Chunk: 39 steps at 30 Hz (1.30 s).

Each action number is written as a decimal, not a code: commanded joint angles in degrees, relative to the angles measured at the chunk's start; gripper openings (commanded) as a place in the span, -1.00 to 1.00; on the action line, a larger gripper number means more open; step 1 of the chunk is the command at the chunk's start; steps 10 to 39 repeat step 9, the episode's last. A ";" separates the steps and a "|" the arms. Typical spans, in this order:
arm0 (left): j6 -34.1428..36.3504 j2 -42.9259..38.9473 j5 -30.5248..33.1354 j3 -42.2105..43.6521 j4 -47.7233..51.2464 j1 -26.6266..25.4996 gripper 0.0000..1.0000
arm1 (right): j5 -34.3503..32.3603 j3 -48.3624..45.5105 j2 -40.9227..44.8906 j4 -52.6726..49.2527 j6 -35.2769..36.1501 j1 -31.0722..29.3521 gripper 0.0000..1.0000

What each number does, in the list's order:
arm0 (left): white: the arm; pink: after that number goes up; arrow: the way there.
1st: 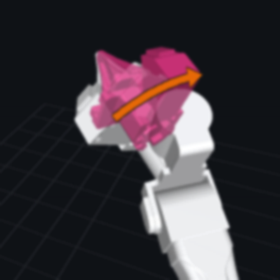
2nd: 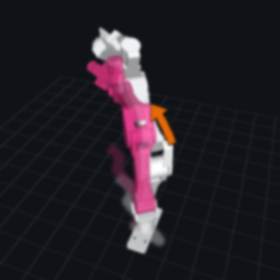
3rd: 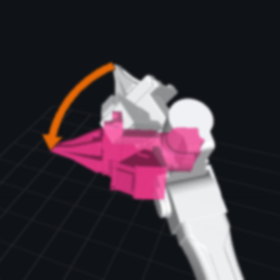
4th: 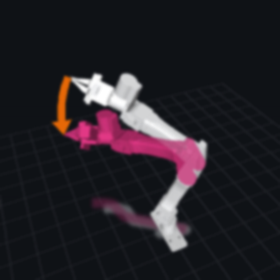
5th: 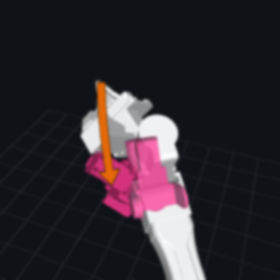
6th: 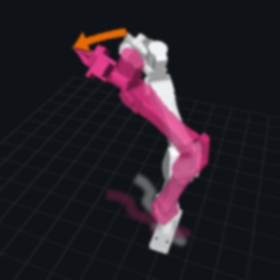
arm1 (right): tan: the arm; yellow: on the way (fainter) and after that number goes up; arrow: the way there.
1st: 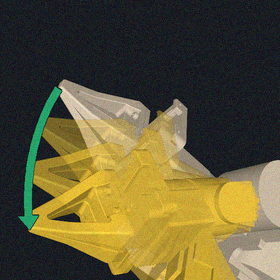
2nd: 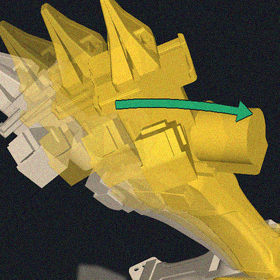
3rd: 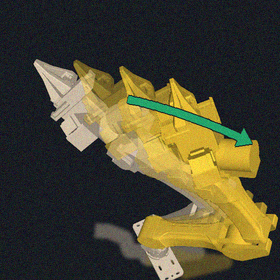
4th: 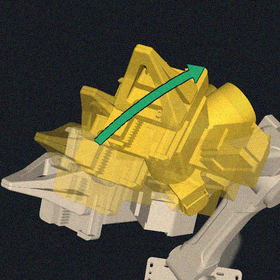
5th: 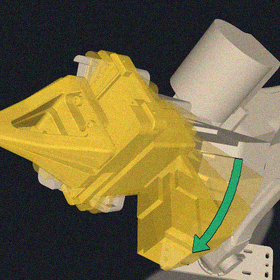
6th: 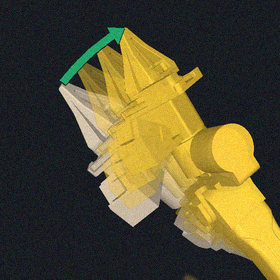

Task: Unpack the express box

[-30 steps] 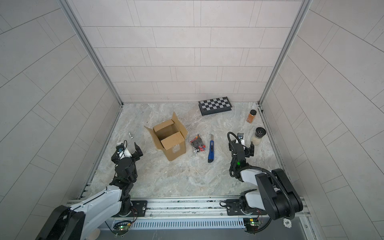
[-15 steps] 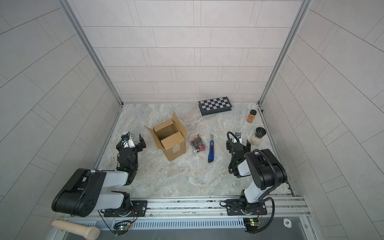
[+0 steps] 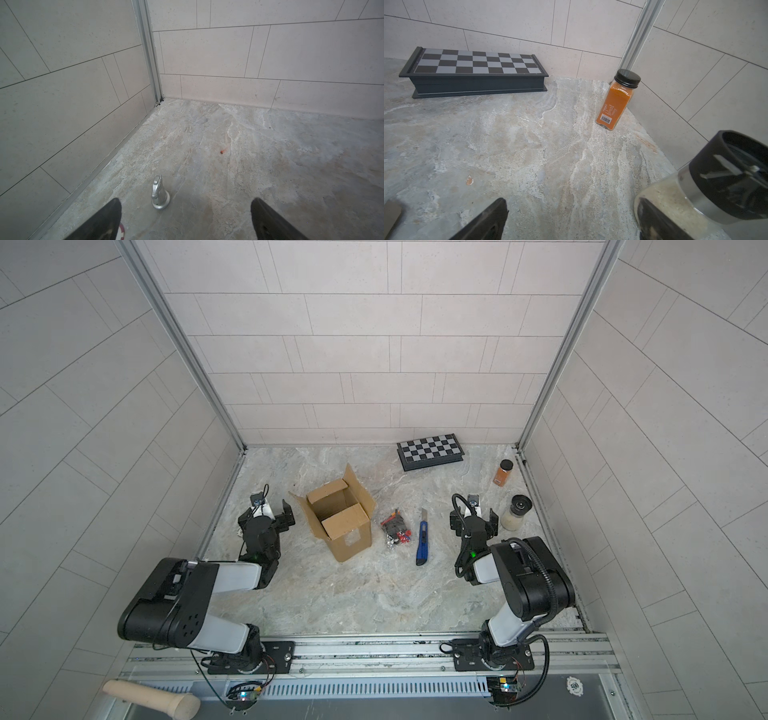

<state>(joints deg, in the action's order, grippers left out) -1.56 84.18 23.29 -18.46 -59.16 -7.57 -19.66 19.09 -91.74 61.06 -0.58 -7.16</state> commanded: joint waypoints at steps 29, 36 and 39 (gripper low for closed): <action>0.11 -0.07 1.04 -0.57 1.61 -0.33 1.00 | 0.15 0.56 0.19 -1.56 0.89 0.05 0.99; 0.11 -0.07 1.04 -0.57 1.61 -0.33 1.00 | 0.15 0.56 0.19 -1.56 0.89 0.05 0.99; 0.11 -0.07 1.04 -0.57 1.61 -0.33 1.00 | 0.15 0.56 0.19 -1.56 0.89 0.05 0.99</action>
